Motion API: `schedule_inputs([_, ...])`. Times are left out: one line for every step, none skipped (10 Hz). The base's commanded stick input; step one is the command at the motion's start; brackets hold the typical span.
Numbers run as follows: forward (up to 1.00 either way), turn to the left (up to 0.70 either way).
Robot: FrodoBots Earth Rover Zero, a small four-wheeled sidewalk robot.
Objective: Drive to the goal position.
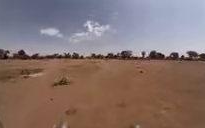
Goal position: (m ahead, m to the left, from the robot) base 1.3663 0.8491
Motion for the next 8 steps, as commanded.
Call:
schedule_inputs([0.7, 0.0])
schedule_inputs([0.7, 0.0])
schedule_inputs([0.7, 0.0])
schedule_inputs([0.7, 0.0])
schedule_inputs([0.7, 0.0])
schedule_inputs([0.7, 0.0])
schedule_inputs([0.7, 0.0])
schedule_inputs([0.7, 0.0])
